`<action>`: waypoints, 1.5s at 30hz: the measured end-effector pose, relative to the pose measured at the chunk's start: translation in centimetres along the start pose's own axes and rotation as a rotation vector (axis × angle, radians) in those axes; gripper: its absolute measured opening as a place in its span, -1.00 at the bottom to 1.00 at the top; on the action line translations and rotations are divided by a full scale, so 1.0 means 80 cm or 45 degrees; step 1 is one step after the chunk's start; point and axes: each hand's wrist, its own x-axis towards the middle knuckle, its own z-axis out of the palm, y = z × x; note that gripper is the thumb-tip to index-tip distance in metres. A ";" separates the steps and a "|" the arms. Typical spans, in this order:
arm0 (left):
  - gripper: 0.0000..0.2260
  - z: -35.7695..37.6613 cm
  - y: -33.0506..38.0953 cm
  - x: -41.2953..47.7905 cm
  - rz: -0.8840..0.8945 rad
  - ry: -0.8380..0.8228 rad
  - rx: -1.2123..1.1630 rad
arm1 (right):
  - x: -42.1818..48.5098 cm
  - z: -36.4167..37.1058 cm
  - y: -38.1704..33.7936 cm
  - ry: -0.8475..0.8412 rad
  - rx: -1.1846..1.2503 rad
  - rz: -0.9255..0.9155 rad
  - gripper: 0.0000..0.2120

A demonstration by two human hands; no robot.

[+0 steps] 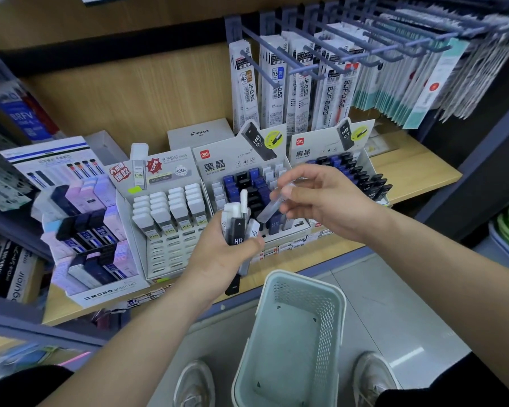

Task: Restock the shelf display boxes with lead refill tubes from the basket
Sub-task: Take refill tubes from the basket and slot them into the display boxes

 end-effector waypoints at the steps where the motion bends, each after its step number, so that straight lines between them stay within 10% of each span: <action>1: -0.74 0.002 0.000 0.000 0.004 0.000 0.004 | -0.001 0.000 0.000 0.004 -0.011 -0.013 -0.91; 21: -0.76 0.089 0.036 0.049 0.107 -0.271 0.212 | -0.030 -0.195 -0.018 0.901 -0.980 -0.179 -0.96; 45: -0.75 0.116 0.034 0.092 0.066 -0.281 0.117 | 0.091 -0.252 0.047 0.650 -1.360 -0.115 -0.89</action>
